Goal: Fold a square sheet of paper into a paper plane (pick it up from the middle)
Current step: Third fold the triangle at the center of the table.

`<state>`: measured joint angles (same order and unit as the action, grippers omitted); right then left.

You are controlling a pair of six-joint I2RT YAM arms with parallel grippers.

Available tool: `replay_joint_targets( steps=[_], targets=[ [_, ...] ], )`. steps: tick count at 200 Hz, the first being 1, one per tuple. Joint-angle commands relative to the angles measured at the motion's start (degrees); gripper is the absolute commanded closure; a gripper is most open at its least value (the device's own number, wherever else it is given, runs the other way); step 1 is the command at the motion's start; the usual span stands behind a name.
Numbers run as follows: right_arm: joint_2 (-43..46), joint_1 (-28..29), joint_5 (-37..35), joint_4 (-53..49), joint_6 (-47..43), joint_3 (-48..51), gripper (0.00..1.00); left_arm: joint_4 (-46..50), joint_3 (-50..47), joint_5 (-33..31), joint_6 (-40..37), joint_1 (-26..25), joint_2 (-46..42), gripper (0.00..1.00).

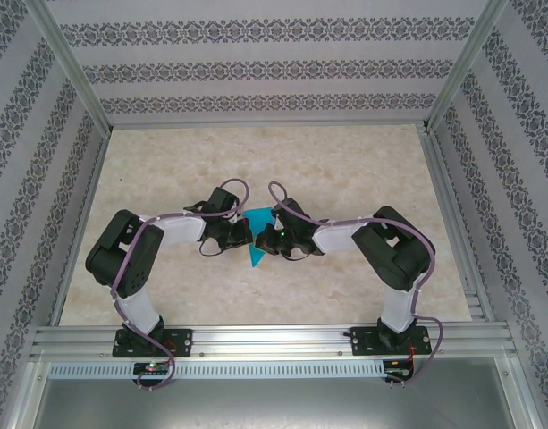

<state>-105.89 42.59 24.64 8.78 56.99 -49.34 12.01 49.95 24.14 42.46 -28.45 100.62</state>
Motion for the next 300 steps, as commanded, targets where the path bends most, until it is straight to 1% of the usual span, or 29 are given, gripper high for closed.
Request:
replay_joint_targets(
  steps=[1,31,56,109,178,222,261,300],
  targets=[
    [5.3,-0.2,2.1,4.2,-3.5,2.8,0.95,3.8,-3.2,-5.4,-1.2,-0.7,1.8,1.0],
    [8.3,1.4,1.8,7.3,-2.1,7.9,0.95,3.1,-4.6,-6.5,-0.6,-0.7,1.8,1.0],
    [8.4,2.7,1.0,9.8,-0.3,10.2,0.95,2.8,-5.1,-7.2,-0.5,-0.7,1.9,1.0],
    [5.3,3.7,1.4,10.9,0.0,8.9,0.96,3.3,-5.9,-8.9,-0.7,-0.7,2.1,1.0],
    [3.0,4.2,1.7,7.3,-1.6,6.7,0.96,2.4,-6.9,-9.0,-0.3,-0.7,2.3,1.0],
    [1.8,4.4,0.6,3.3,-2.6,6.1,0.96,2.3,-6.9,-9.0,-0.2,-0.8,2.3,1.0],
    [1.1,4.7,0.1,2.1,-3.2,5.9,0.96,2.4,-7.0,-9.3,0.0,-0.8,2.0,1.0],
    [4.9,5.1,-1.0,1.1,-4.9,5.6,0.96,2.4,-7.1,-9.3,0.0,-0.8,2.0,1.0]
  ],
)
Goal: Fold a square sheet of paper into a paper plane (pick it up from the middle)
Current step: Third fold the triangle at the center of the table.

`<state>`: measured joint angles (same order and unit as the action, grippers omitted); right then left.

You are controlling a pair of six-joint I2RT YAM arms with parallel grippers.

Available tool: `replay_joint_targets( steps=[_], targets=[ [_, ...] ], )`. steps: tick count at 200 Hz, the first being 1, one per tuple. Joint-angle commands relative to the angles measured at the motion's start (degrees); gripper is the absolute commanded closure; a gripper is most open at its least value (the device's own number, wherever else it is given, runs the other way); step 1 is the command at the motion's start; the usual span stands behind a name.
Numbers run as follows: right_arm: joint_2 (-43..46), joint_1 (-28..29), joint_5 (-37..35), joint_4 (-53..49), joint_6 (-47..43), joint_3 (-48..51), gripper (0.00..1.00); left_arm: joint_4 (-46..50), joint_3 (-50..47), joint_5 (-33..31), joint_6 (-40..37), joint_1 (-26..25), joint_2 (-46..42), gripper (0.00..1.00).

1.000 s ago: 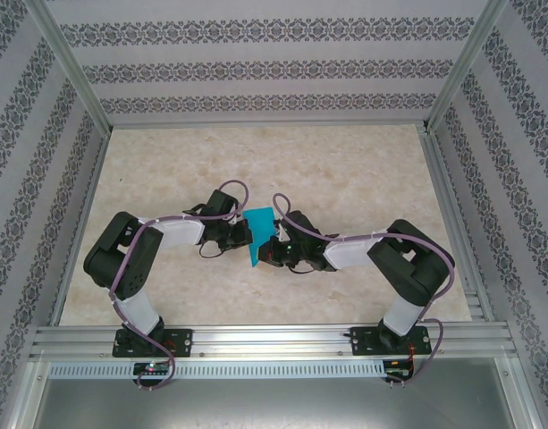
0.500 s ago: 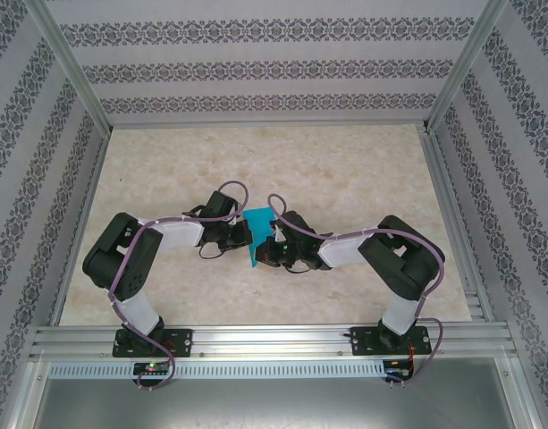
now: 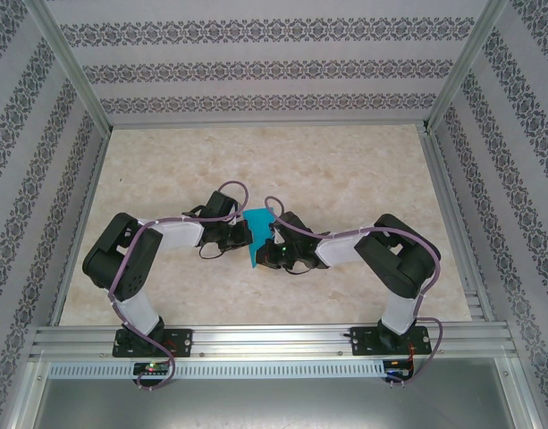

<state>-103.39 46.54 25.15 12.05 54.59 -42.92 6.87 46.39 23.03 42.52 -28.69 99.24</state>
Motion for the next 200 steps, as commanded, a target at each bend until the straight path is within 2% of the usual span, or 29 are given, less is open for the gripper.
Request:
replay_joint_targets(
  steps=[1,61,121,172,200],
  targets=[
    [2.6,1.2,-1.5,-2.2,-2.5,-0.9,0.96,7.6,-3.6,-8.2,-0.1,-0.5,3.4,1.0],
    [1.1,2.7,-0.6,-3.7,-2.9,-2.6,0.96,7.1,-3.7,-8.1,0.1,-0.5,3.6,1.0],
    [-1.2,2.6,-1.8,-9.4,-4.0,-6.0,0.96,7.0,-3.8,-8.1,0.2,-0.5,3.5,1.0],
    [10.0,-1.9,-4.6,-8.2,-5.3,-3.2,0.93,7.8,-3.1,-8.4,-0.2,-0.5,3.2,1.0],
    [9.5,-5.6,-5.0,-10.0,-7.0,-2.6,0.92,8.1,-2.7,-8.3,-0.3,-0.5,3.3,1.0]
  ],
)
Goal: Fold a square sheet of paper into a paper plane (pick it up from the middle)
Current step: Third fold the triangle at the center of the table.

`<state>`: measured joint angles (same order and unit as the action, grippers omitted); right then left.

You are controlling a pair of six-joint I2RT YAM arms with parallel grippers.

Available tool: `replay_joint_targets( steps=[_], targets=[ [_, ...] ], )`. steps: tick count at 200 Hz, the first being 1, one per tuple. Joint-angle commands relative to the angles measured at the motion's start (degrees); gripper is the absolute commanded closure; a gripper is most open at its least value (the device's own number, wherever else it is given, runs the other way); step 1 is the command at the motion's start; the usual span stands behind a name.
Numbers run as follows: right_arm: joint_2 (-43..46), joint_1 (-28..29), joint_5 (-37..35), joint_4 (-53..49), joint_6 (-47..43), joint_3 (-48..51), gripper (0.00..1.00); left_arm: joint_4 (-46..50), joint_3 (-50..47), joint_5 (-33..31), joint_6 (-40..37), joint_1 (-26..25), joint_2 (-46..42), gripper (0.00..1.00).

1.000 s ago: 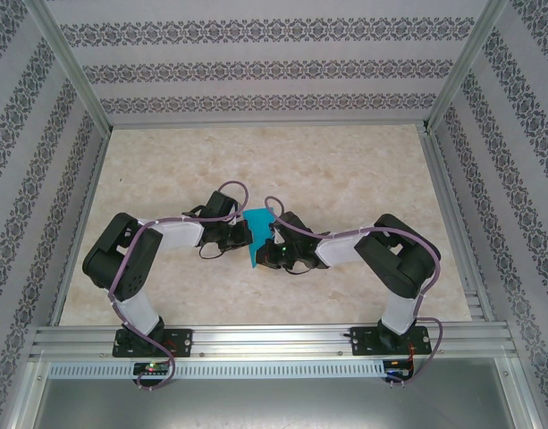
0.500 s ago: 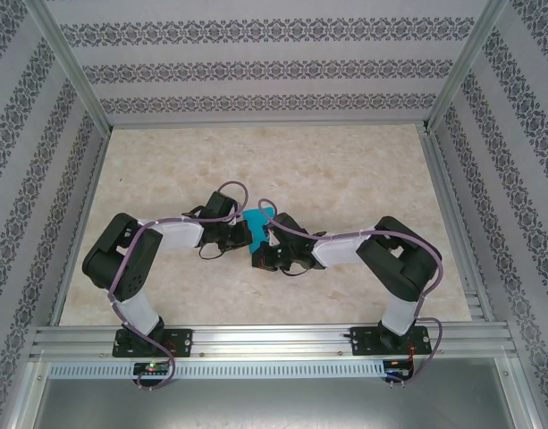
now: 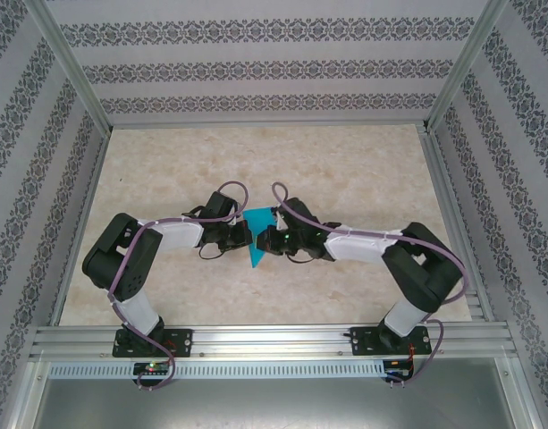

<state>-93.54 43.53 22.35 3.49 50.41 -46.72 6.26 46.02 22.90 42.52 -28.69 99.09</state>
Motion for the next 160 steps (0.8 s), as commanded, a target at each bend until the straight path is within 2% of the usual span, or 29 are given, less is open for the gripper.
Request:
replay_joint_targets(
  steps=[1,83,160],
  targets=[
    [-0.4,-2.7,-2.2,-1.4,-2.8,1.1,0.92,8.8,-2.3,-8.2,-0.3,-0.5,3.5,1.0],
    [-8.7,-4.7,-1.9,-1.8,-3.7,-3.7,0.93,9.5,-1.6,-8.2,-0.5,-0.5,3.4,1.0],
    [-11.3,-5.4,-4.6,-1.9,1.2,-3.1,0.93,10.4,0.6,-7.4,-2.5,-0.5,3.5,1.0]
  ],
)
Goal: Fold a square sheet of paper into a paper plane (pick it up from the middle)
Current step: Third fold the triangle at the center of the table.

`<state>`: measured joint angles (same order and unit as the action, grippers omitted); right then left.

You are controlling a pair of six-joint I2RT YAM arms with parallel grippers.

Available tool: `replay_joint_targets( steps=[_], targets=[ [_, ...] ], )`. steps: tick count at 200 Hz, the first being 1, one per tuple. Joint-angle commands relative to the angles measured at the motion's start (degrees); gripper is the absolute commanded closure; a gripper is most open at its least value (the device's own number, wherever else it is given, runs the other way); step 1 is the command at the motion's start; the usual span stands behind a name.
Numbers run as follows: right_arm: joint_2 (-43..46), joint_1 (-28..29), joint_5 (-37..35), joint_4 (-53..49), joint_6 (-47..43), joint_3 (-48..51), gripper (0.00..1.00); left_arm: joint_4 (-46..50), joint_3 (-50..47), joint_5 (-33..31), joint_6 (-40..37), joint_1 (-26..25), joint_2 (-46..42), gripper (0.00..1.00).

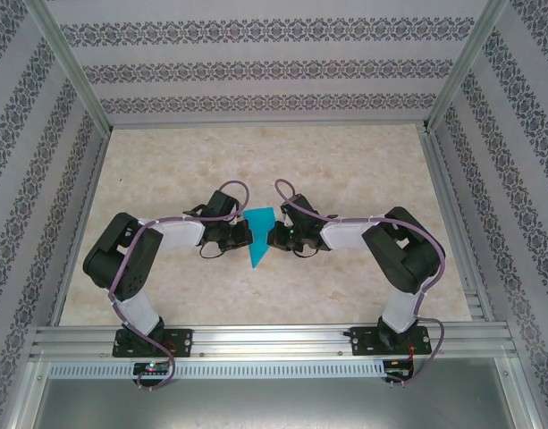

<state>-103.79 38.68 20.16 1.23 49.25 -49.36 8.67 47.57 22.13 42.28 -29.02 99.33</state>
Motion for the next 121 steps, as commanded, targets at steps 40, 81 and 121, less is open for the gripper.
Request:
replay_joint_targets(
  steps=[40,81,121],
  targets=[
    [-1.2,-0.1,-3.5,1.6,7.1,0.7,0.93,4.6,0.1,-1.8,-3.3,-0.2,-0.1,0.87],
    [-0.2,0.0,-5.0,1.8,10.6,1.7,0.92,1.9,-2.4,0.7,-2.5,-0.6,-7.0,0.62],
    [0.1,0.0,-5.5,1.2,12.5,1.9,0.92,-0.2,-6.6,1.5,-0.6,-2.6,-12.5,0.57]
  ],
)
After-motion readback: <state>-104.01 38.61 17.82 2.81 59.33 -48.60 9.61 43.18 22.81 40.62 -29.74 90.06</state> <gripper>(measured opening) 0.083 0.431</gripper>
